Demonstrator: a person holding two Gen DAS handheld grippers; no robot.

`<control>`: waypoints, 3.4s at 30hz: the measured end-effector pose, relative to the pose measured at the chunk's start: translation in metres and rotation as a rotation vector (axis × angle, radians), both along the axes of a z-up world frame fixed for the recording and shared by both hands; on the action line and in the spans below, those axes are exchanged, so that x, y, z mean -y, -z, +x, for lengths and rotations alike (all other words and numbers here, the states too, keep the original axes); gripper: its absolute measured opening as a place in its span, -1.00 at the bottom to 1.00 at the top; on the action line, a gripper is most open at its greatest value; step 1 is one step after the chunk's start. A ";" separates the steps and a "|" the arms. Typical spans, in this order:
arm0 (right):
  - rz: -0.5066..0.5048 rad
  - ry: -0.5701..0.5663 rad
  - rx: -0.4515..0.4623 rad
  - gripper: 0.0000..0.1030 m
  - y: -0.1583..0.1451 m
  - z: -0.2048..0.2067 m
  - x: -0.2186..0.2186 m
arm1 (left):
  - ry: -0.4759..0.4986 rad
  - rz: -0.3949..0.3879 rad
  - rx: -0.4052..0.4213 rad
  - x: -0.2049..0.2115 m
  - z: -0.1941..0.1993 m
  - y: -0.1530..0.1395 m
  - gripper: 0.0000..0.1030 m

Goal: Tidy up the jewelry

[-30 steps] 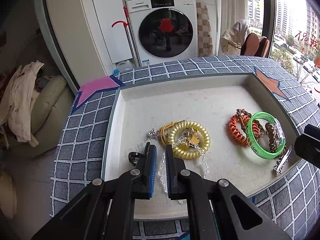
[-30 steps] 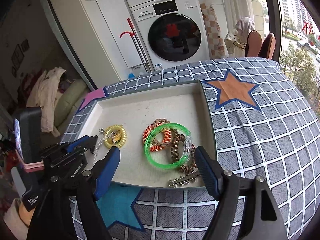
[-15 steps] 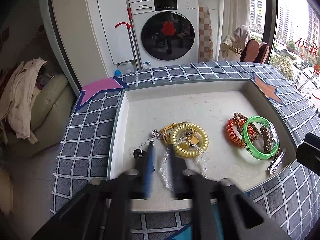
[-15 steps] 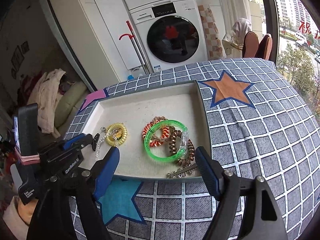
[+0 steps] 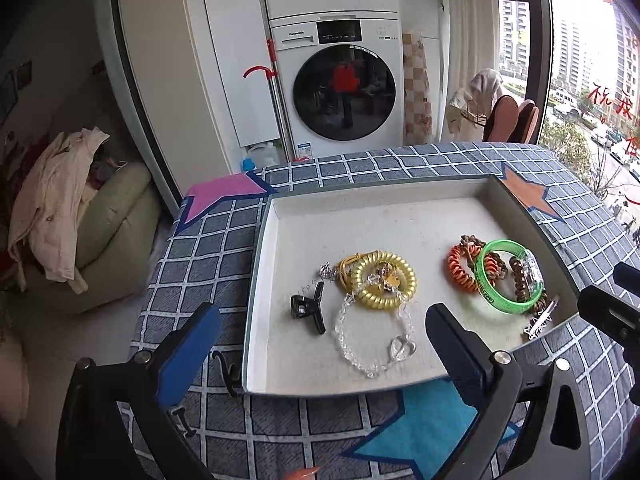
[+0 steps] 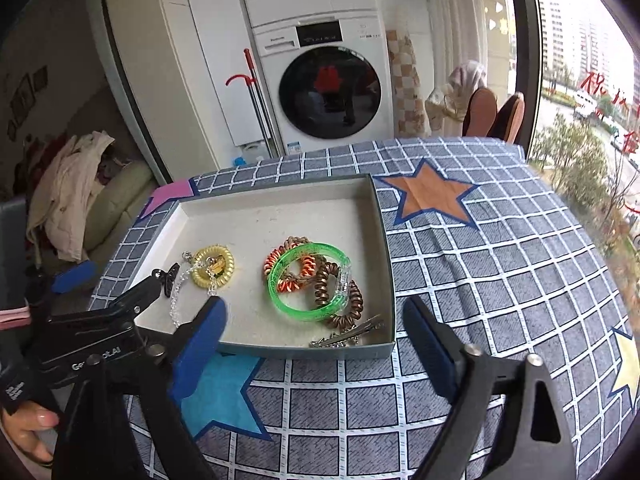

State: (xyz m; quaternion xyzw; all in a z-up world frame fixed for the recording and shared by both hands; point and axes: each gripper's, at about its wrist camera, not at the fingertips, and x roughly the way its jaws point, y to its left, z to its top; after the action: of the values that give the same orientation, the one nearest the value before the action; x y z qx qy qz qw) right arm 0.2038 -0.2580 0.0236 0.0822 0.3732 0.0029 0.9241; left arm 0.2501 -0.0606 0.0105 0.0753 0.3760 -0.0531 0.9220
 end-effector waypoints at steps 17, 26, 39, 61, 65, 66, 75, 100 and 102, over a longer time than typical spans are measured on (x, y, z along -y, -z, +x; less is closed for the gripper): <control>-0.087 0.019 0.054 1.00 -0.006 -0.050 -0.018 | -0.036 -0.036 0.058 -0.015 -0.075 -0.010 1.00; -0.145 0.064 0.072 1.00 -0.002 -0.071 -0.024 | -0.087 -0.058 0.080 -0.025 -0.103 -0.008 1.00; -0.184 0.108 0.138 1.00 -0.011 -0.093 -0.026 | -0.072 -0.061 0.125 -0.022 -0.122 -0.018 1.00; -0.179 0.097 0.161 1.00 -0.018 -0.100 -0.031 | -0.084 -0.051 0.132 -0.024 -0.128 -0.021 1.00; -0.178 0.096 0.161 0.99 -0.019 -0.100 -0.031 | -0.083 -0.052 0.131 -0.023 -0.128 -0.022 1.00; -0.178 0.096 0.161 1.00 -0.019 -0.100 -0.031 | -0.084 -0.051 0.131 -0.023 -0.128 -0.022 1.00; -0.178 0.095 0.160 0.99 -0.019 -0.101 -0.032 | -0.084 -0.050 0.129 -0.023 -0.128 -0.022 1.00; -0.178 0.096 0.161 1.00 -0.019 -0.101 -0.033 | -0.081 -0.050 0.127 -0.023 -0.128 -0.022 1.00; -0.178 0.094 0.160 1.00 -0.019 -0.101 -0.033 | -0.082 -0.049 0.127 -0.023 -0.128 -0.022 1.00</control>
State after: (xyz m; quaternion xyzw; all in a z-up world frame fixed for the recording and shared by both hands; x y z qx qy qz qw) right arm 0.1030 -0.2250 0.0422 0.0170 0.2926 -0.0670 0.9537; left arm 0.1221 -0.0373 0.0323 0.0405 0.3182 -0.0197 0.9469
